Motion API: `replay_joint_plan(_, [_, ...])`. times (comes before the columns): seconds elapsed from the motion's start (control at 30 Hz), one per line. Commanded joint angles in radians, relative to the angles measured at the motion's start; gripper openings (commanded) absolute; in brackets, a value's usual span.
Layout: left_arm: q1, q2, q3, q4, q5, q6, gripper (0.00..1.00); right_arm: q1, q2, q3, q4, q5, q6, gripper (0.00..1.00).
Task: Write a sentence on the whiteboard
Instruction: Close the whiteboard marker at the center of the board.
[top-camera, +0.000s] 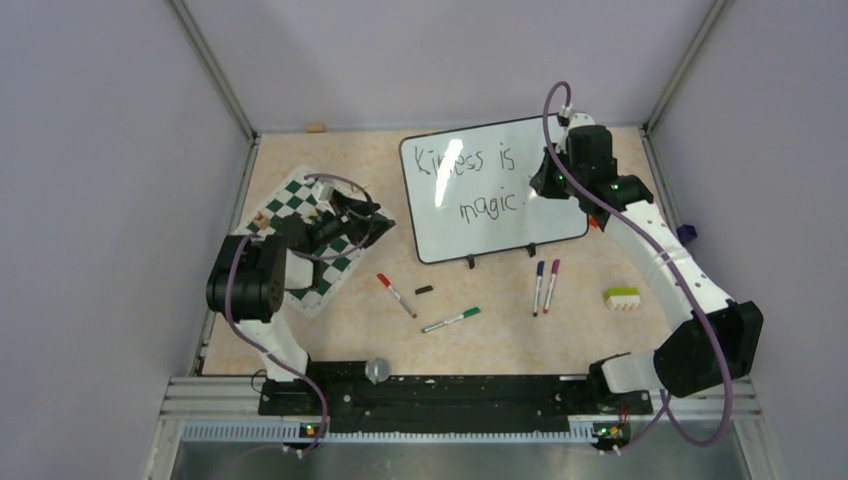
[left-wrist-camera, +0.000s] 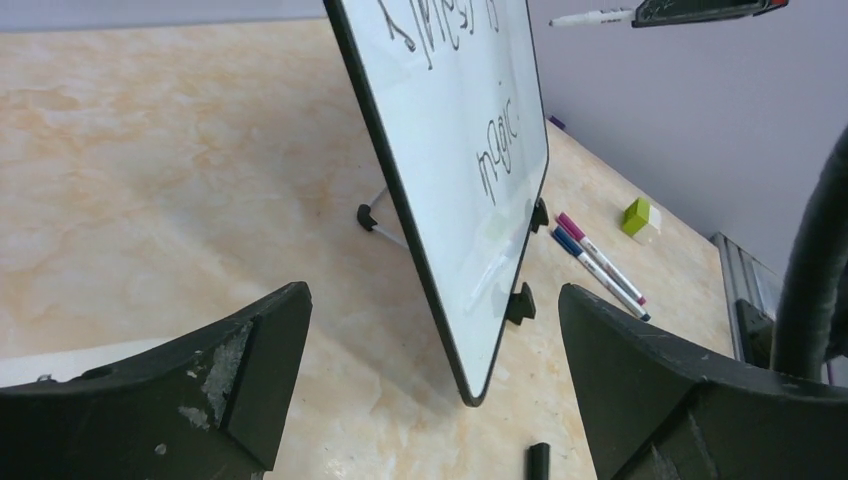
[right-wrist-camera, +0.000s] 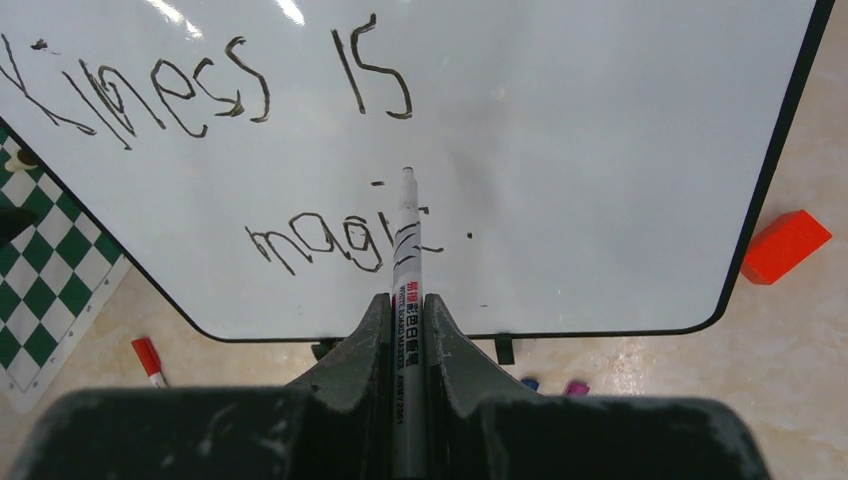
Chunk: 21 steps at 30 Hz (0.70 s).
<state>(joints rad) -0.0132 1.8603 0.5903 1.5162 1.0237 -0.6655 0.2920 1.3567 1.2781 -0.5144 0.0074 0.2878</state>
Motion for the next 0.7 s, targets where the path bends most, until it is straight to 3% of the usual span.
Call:
replay_joint_plan(0.0, [0.007, -0.23, -0.127, -0.029, -0.151, 0.109, 0.99, -0.005, 0.011, 0.08, 0.011, -0.035, -0.006, 0.0])
replay_joint_plan(0.1, [0.007, -0.422, -0.183, -0.28, -0.256, 0.198, 0.99, -0.002, 0.021, 0.102, 0.005, -0.041, -0.007, 0.0])
replay_joint_plan(0.2, [0.006, -0.623, -0.171, -0.638, -0.374, 0.254, 0.99, 0.009, 0.032, 0.121, -0.004, -0.038, -0.015, 0.0])
replay_joint_plan(0.23, [0.006, -0.652, -0.164, -0.681, -0.366, 0.262, 0.99, 0.011, 0.035, 0.126, -0.005, -0.038, -0.016, 0.0])
replay_joint_plan(0.33, [0.033, -0.691, -0.194, -0.597, -0.184, 0.265, 0.99, 0.021, 0.038, 0.129, -0.006, -0.039, -0.011, 0.0])
replay_joint_plan(0.53, [0.048, -0.795, -0.285, -0.546, -0.256, 0.242, 0.99, 0.025, 0.012, 0.112, -0.017, -0.03, -0.005, 0.0])
replay_joint_plan(0.67, [0.05, -0.813, -0.221, -0.746, -0.231, 0.302, 0.99, 0.025, -0.007, 0.104, -0.039, -0.032, -0.003, 0.0])
